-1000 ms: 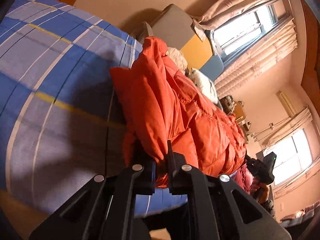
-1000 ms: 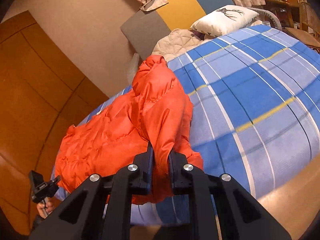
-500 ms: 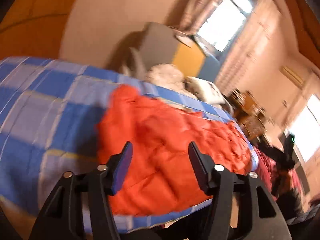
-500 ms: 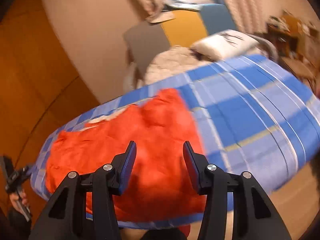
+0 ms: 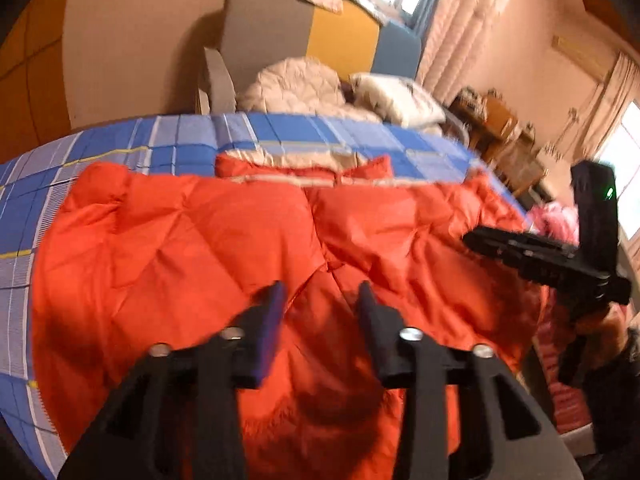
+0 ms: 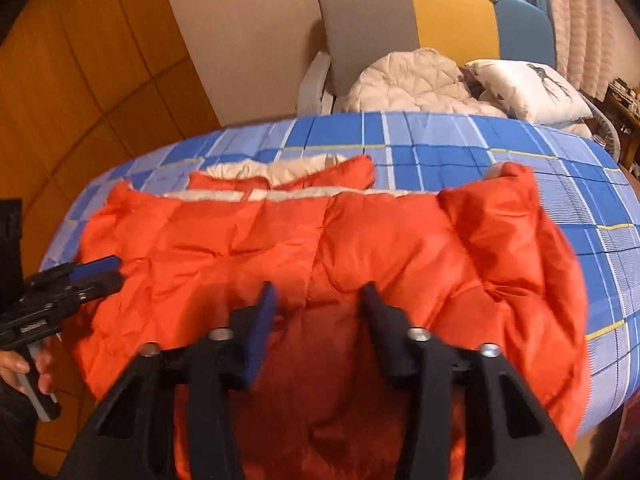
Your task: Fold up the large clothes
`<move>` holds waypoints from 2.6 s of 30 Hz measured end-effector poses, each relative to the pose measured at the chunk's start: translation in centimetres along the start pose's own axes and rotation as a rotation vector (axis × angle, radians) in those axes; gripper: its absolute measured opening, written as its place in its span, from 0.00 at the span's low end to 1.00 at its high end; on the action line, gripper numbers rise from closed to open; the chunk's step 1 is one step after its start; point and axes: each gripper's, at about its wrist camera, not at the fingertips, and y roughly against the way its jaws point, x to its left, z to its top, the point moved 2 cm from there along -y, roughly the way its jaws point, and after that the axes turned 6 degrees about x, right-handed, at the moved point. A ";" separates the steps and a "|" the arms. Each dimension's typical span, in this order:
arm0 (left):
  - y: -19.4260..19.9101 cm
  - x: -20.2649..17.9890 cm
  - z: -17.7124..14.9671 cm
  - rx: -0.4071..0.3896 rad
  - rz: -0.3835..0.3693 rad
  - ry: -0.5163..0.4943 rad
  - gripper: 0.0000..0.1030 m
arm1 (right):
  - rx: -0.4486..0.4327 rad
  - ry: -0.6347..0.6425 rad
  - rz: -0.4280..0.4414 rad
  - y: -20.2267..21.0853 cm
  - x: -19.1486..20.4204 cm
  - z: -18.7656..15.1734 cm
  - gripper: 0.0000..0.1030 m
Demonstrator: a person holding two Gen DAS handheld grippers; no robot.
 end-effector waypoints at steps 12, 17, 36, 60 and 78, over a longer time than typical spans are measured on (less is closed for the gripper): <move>-1.5 0.5 2.1 -0.080 0.063 0.037 0.00 | -0.082 0.018 -0.013 0.6 0.6 2.1 0.00; -4.1 1.0 2.8 -0.037 0.107 0.057 0.00 | -0.039 -0.007 -0.058 -2.3 -0.1 2.8 0.00; -1.1 -0.7 0.5 -0.152 0.236 0.113 0.25 | -0.074 -0.128 -0.021 -2.2 -1.5 1.1 0.04; 4.7 -4.1 -2.5 -0.254 0.231 0.066 0.44 | -0.101 -0.172 -0.010 3.0 0.1 -5.5 0.04; 0.7 5.4 -6.3 -0.124 0.291 0.246 0.42 | -0.046 -0.249 -0.007 -0.5 -2.9 -5.8 0.04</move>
